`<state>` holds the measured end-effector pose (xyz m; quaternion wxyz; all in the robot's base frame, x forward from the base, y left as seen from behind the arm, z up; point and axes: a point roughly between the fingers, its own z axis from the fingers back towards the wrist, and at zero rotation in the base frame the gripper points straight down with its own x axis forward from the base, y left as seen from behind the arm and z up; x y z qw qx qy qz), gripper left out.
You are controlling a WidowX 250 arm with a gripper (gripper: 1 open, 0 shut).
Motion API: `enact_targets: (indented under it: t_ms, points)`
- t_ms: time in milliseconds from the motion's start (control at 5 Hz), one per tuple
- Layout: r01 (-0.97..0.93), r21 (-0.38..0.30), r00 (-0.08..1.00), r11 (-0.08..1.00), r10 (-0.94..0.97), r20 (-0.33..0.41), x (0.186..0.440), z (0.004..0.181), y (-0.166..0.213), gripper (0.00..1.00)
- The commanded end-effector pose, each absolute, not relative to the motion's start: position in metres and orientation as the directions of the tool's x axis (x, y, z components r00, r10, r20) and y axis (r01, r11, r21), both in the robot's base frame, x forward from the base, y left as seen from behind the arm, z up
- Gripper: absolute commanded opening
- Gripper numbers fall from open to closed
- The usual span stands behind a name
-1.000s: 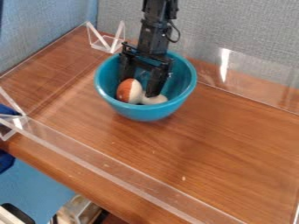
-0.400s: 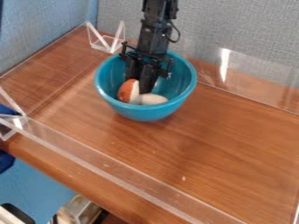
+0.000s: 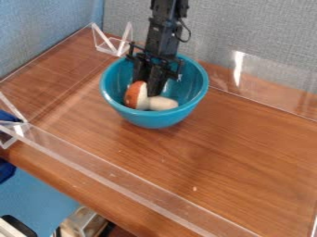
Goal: Remove the mushroom from inside the blue bowl and put it on the table
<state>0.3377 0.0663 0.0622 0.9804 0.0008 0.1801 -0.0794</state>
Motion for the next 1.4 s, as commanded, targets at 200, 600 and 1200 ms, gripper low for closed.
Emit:
enact_targets:
  t_ms: [200,600,1200]
  points:
    - [0.166,0.016,0.968,0.986,-0.159,-0.196,0.338,0.136,0.066,0.0]
    - [0.234,0.036,0.969,0.972,-0.23,-0.095,0.331,0.192,0.032,0.0]
    - [0.473,-0.012,0.87,0.881,-0.47,-0.147,0.323,0.16,-0.071,0.0]
